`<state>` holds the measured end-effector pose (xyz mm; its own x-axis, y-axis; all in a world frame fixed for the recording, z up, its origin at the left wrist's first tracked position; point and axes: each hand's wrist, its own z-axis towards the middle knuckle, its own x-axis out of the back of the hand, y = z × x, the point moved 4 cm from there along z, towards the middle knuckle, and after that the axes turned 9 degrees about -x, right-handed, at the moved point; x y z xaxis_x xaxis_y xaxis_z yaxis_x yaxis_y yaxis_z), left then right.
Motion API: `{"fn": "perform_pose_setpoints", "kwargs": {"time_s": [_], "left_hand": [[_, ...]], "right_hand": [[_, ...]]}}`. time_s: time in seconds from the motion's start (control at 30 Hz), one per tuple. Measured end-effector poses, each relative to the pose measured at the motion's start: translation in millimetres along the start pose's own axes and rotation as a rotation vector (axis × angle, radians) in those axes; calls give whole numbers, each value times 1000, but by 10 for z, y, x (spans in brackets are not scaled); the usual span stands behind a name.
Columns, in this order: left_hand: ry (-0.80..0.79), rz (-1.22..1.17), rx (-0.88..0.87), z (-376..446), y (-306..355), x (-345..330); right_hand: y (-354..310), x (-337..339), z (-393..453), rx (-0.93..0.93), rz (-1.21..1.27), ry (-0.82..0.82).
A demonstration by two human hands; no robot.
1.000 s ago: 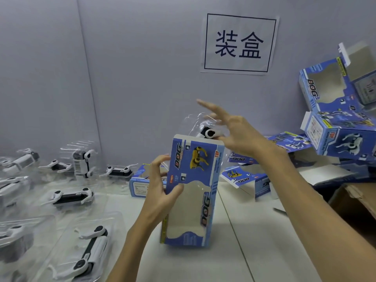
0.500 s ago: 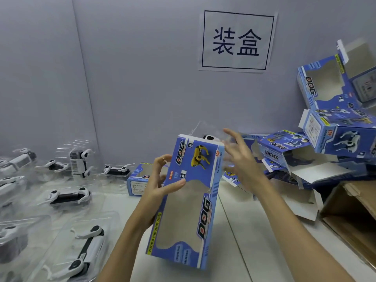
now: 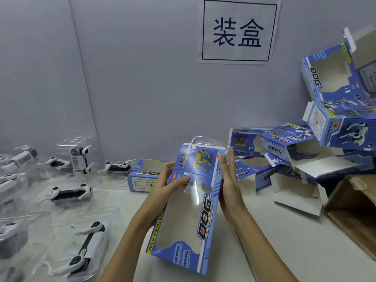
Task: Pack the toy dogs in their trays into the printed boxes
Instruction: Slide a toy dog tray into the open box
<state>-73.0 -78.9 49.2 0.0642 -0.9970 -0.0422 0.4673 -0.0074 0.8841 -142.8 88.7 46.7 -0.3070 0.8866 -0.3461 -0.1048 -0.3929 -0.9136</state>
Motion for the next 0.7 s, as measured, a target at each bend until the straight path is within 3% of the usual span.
{"fn": "perform_pose_setpoints", "kwargs": {"time_s": [0.23, 0.4, 0.57, 0.7], "left_hand": [[26, 6, -8, -15, -6, -23], [157, 31, -4, 31, -49, -6], [92, 13, -11, 18, -31, -37], [98, -83, 3, -7, 25, -104]], "right_hand": [[90, 46, -16, -35, -36, 56], [77, 68, -53, -14, -92, 132], [46, -26, -118, -34, -75, 44], [7, -115, -231, 65, -190, -11]]}}
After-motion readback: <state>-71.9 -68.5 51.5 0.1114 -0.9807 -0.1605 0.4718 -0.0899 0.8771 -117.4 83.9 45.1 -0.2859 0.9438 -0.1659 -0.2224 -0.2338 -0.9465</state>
